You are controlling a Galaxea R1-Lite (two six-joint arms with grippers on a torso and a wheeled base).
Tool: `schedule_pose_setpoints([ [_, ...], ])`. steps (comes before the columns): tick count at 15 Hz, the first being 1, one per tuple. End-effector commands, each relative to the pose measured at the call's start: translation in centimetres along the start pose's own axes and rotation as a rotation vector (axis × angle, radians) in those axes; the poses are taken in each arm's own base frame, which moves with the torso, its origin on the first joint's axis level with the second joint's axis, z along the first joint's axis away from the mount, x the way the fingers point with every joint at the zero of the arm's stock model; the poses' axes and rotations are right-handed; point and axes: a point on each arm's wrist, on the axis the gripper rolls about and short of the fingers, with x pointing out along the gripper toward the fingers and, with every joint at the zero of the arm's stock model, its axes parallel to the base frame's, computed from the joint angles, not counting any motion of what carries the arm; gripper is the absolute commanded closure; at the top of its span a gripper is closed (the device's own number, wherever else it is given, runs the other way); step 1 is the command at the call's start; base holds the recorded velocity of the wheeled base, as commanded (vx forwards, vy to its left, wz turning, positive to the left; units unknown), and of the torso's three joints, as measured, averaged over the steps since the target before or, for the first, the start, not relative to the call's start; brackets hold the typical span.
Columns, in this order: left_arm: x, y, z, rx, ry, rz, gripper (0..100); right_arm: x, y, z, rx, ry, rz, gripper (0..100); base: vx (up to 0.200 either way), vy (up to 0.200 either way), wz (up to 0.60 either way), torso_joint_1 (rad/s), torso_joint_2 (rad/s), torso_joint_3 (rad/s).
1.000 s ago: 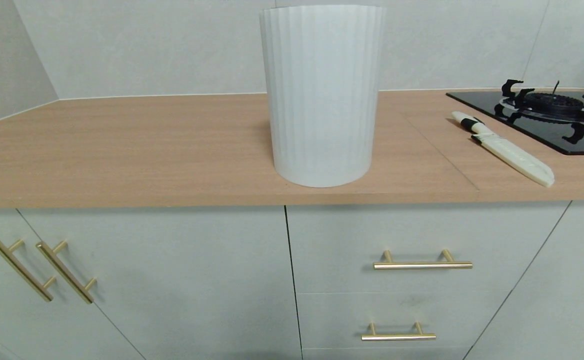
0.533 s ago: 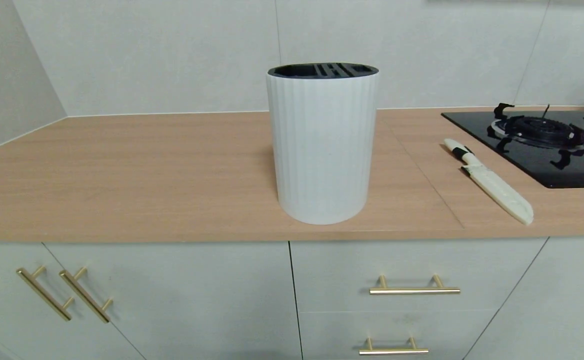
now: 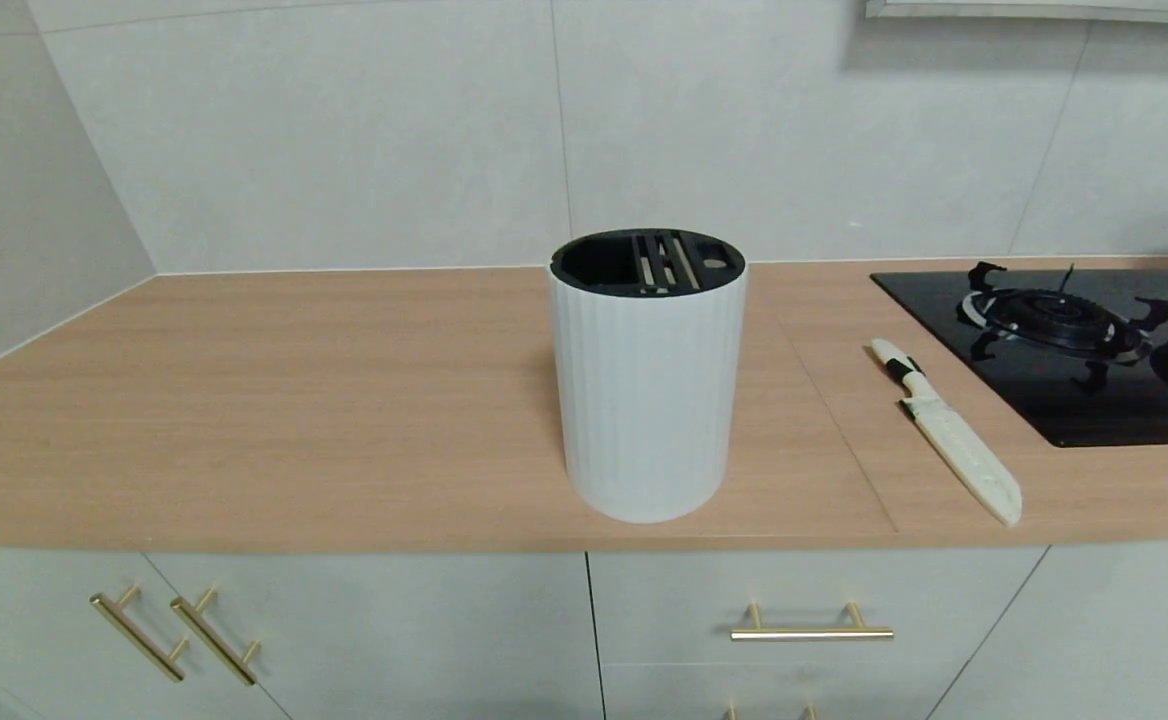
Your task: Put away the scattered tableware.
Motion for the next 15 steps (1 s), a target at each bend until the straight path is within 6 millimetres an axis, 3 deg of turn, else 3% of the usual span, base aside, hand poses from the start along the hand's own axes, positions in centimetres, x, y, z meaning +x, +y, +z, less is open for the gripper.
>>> schedule_pose_setpoints([
  [1,0.00,0.00,0.00,0.000,0.000,0.000,0,0.01,0.00,0.01,-0.001,0.001,0.001,0,0.000,0.000,0.00,0.203,-0.49,-0.286],
  [15,0.00,0.00,0.00,0.000,0.000,0.000,0,0.01,0.00,0.01,-0.001,0.001,0.001,0,0.000,0.000,0.00,0.244,-0.54,-0.294],
])
